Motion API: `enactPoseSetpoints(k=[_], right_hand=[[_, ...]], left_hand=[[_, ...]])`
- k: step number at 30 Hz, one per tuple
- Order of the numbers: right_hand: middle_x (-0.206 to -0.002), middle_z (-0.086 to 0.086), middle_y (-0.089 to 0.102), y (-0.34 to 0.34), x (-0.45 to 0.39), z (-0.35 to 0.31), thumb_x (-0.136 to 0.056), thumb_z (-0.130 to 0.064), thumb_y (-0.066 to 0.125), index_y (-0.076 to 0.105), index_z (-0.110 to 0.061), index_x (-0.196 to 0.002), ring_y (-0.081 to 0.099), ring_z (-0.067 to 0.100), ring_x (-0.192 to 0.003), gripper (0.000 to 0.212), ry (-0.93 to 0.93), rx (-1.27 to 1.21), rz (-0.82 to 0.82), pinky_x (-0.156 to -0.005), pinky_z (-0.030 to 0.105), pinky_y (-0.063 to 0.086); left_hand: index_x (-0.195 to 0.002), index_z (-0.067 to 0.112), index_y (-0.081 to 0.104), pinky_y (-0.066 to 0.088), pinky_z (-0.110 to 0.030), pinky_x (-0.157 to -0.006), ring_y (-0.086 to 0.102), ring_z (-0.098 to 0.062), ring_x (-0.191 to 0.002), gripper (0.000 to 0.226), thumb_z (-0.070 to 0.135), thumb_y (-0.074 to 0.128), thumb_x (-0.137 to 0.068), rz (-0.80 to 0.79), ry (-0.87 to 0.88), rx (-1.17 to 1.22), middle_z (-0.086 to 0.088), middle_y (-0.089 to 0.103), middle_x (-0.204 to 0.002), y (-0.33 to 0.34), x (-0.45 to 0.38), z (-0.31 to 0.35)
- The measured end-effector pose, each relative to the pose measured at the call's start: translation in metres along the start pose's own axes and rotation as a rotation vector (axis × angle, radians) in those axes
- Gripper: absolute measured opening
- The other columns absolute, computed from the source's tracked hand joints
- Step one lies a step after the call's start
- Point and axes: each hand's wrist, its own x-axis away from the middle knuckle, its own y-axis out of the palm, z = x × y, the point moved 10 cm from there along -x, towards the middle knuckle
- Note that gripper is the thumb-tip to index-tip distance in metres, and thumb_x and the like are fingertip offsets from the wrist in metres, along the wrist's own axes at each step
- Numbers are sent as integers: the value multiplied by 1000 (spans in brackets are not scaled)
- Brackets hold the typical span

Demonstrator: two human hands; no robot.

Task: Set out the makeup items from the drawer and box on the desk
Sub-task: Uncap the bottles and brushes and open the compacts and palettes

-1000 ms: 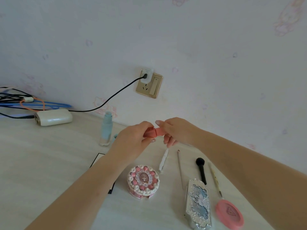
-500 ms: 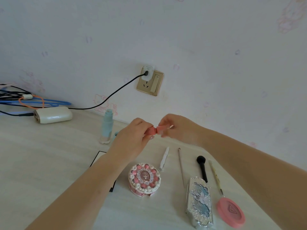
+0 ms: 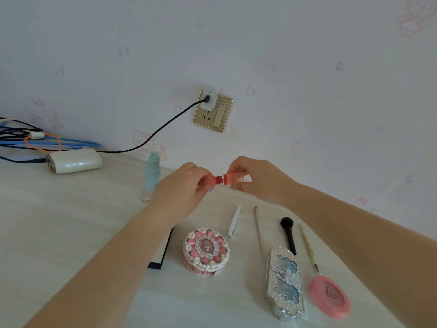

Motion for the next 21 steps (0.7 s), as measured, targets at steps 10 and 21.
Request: enactPoseSetpoints(k=[10, 21], right_hand=[[-108, -1, 64, -9, 10, 10, -89, -29, 58, 53, -24, -112, 56, 20, -98, 25, 3, 296, 103, -83, 31, 43], [-90, -11, 71, 28, 17, 64, -79, -23, 67, 62, -24, -87, 64, 3, -89, 10, 292, -453, 240, -80, 19, 48]], left_hand=[[-95, 34, 63, 47, -28, -71, 54, -10, -82, 10, 34, 54, -90, -25, -67, 22, 9, 55, -88, 5, -2, -7], [-93, 25, 67, 49, -32, -82, 62, -9, -88, 17, 38, 64, -82, -79, -219, 275, 10, 68, -89, 17, 2, -16]])
